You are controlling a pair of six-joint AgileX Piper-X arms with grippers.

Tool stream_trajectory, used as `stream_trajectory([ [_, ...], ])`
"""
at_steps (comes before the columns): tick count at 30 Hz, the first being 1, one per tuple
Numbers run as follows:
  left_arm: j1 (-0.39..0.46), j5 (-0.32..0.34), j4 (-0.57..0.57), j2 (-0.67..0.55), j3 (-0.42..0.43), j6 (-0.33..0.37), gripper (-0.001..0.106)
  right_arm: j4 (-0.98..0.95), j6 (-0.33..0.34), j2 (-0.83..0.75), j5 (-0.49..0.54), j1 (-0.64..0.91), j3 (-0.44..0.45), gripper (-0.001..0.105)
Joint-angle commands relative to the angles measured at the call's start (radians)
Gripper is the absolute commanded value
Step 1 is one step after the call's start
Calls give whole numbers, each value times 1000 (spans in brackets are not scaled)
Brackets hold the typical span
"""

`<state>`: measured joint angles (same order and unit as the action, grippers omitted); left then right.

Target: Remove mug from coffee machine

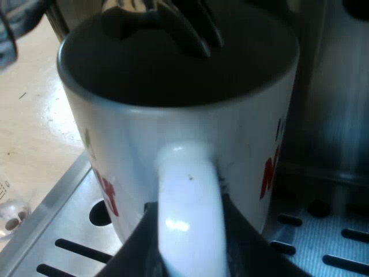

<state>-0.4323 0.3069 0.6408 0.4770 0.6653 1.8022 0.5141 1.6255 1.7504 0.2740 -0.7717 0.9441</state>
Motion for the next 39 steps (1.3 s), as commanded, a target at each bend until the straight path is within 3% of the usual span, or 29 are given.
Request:
stream_trajectory([
  [1,-4,4,-10,0,2,12,79,24,17,-38,-8,-2,7,0],
  [6,-4,4,-10,0,2,12,79,10,24,-53,-8,-6,7,0],
  [11,-4,4,-10,0,2,12,79,-77,90,-79,13,-40,7,0],
  [19,-4,4,-10,0,2,12,79,-129,90,-107,68,-66,-5,0],
  [23,-4,4,-10,0,2,12,79,-129,86,-152,123,-70,-66,0],
  [39,-4,4,-10,0,2,12,79,-148,80,-492,130,-73,-348,0],
])
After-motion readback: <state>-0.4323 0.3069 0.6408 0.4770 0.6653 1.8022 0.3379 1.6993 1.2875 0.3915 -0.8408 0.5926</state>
